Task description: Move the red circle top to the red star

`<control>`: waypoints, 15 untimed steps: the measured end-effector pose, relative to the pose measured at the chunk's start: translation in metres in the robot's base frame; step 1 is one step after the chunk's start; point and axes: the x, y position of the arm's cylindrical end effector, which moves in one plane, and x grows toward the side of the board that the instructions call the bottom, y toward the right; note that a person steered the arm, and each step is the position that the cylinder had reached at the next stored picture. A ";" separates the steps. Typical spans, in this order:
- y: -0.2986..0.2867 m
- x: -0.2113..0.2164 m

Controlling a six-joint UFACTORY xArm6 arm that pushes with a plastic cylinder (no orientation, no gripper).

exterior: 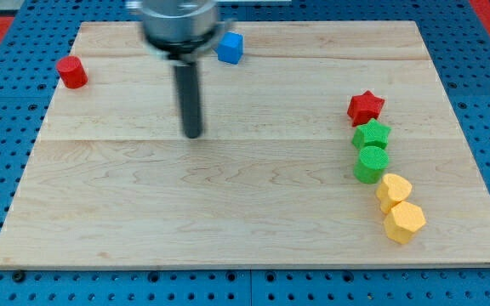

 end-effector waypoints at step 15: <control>0.079 -0.101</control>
